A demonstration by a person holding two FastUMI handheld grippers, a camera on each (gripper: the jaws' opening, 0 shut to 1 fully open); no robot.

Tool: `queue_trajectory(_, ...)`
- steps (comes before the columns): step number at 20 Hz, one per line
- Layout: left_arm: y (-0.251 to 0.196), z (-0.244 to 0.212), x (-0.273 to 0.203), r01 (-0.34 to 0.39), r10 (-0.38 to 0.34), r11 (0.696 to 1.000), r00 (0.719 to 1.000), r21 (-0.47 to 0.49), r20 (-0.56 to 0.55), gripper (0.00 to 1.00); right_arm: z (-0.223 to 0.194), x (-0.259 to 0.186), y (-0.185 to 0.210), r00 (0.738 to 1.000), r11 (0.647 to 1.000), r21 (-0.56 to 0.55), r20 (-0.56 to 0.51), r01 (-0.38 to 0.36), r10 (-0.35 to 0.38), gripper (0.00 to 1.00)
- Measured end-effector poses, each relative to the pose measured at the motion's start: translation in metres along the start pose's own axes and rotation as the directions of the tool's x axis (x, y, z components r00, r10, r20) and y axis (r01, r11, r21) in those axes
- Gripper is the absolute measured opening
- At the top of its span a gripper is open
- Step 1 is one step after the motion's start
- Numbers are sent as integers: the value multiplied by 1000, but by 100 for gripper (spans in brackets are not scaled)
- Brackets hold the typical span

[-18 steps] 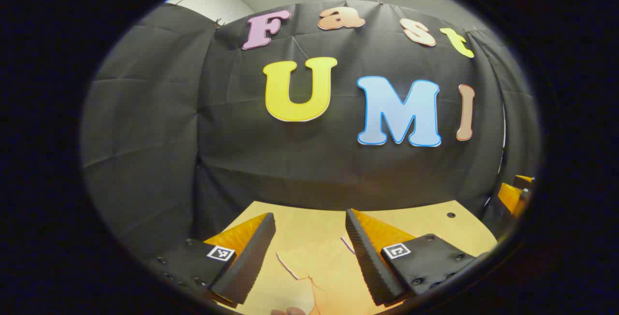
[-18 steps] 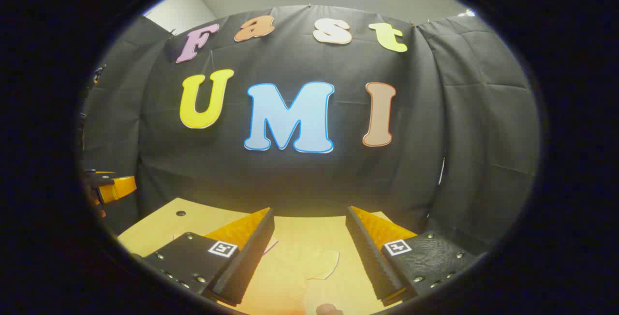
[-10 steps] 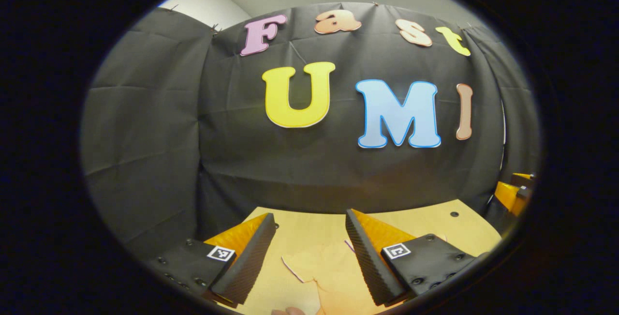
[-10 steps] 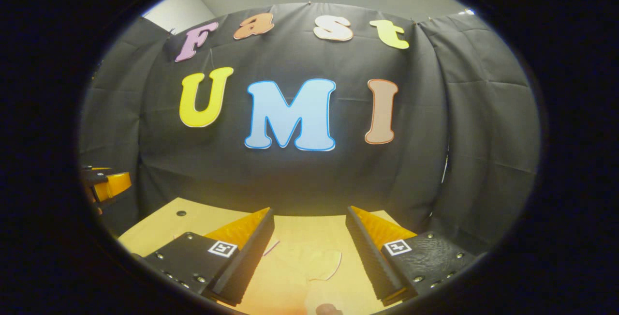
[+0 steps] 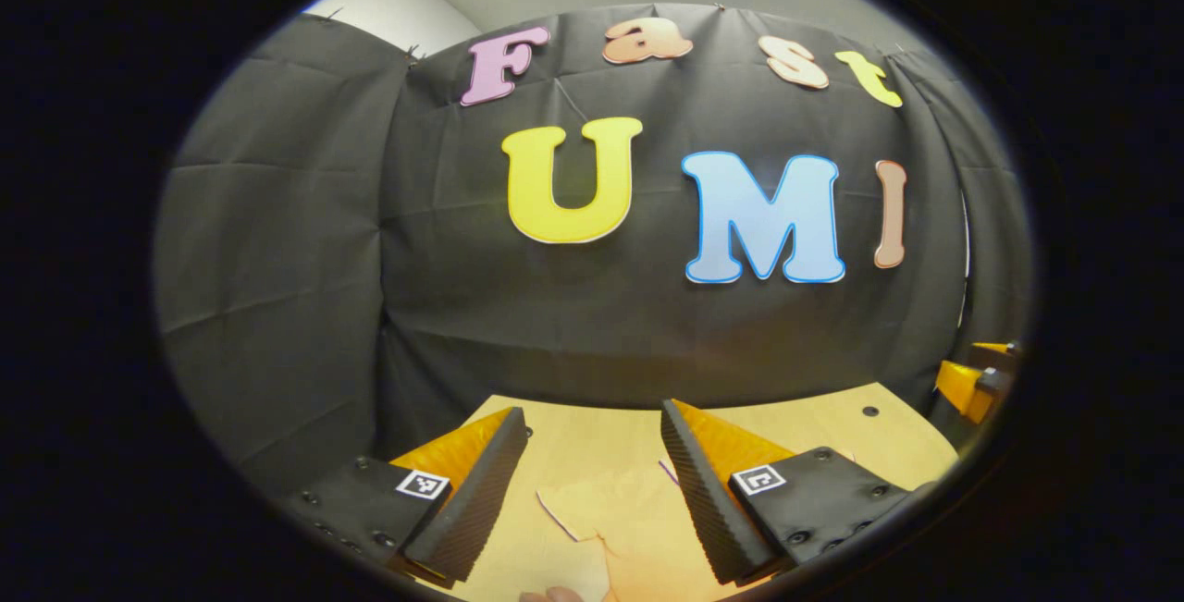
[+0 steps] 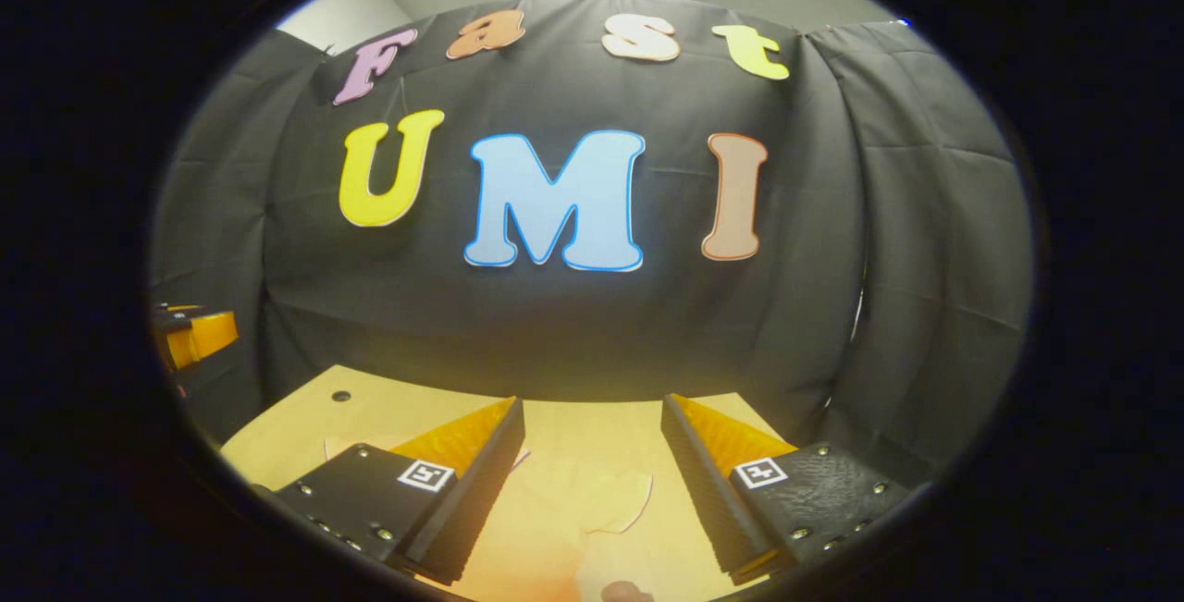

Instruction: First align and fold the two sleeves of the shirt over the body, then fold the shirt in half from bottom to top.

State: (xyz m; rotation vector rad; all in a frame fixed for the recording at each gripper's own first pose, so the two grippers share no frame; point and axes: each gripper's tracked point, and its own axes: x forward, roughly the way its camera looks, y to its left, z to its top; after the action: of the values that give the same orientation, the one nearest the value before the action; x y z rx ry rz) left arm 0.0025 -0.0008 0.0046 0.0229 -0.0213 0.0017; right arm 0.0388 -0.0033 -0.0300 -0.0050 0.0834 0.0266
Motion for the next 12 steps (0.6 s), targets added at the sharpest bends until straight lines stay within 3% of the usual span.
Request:
queue_trajectory(6, 1, 1, 1, 0, 0, 1000, 1000, 13, -2, 94, -62, 56, -13, 987, 999, 34, -160, 5, 0, 95)
queue_trajectory(12, 2, 1, 0, -20, 20, 1000, 1000, 20, -16, 94, -146, 116, -30, 928, 995, 91, -372, 48, -11, 95)
